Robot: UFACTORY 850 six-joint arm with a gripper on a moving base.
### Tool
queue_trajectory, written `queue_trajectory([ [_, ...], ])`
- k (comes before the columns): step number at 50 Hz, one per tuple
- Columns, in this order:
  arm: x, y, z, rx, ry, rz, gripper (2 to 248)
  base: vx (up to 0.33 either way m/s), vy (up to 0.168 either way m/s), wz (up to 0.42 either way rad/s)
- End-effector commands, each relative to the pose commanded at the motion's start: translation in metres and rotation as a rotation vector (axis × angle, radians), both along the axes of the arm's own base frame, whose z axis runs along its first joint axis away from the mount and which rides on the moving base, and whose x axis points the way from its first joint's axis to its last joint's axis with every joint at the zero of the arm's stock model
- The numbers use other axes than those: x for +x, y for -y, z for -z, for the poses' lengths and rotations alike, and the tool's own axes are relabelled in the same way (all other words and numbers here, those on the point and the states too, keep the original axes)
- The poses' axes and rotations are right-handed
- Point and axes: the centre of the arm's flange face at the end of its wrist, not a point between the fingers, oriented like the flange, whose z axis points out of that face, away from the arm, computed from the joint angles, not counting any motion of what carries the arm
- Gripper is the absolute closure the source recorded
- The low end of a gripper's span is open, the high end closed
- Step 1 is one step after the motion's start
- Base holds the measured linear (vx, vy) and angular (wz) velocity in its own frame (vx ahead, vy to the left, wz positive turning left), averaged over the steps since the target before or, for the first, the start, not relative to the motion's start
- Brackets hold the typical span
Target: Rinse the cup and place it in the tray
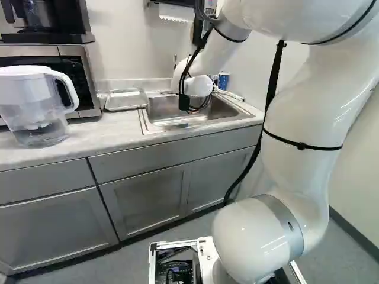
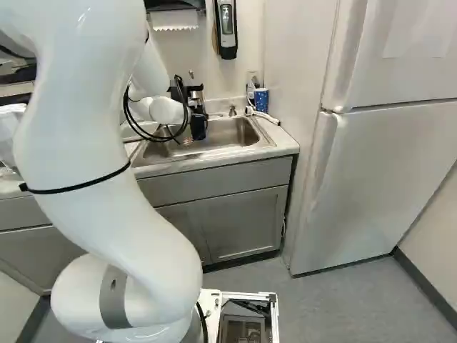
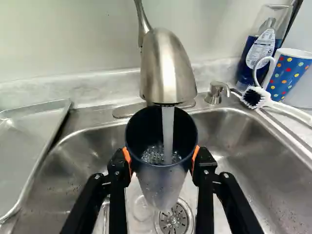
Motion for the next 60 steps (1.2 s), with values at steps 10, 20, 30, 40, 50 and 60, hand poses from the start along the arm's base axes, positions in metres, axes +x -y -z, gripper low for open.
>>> queue_trajectory([
  [10,0.0000,0.0000,0.0000,0.000,0.000,0.000,124,0.000,0.000,0.000],
  [20,0.0000,0.0000,0.0000,0.000,0.000,0.000,124,0.000,0.000,0.000],
  [30,0.0000,0.0000,0.0000,0.000,0.000,0.000,124,0.000,0.000,0.000],
  [40,0.0000,0.0000,0.0000,0.000,0.000,0.000,124,0.000,0.000,0.000],
  [50,0.0000,0.0000,0.0000,0.000,0.000,0.000,124,0.000,0.000,0.000],
  [60,0.0000,0.0000,0.0000,0.000,0.000,0.000,124,0.000,0.000,0.000],
])
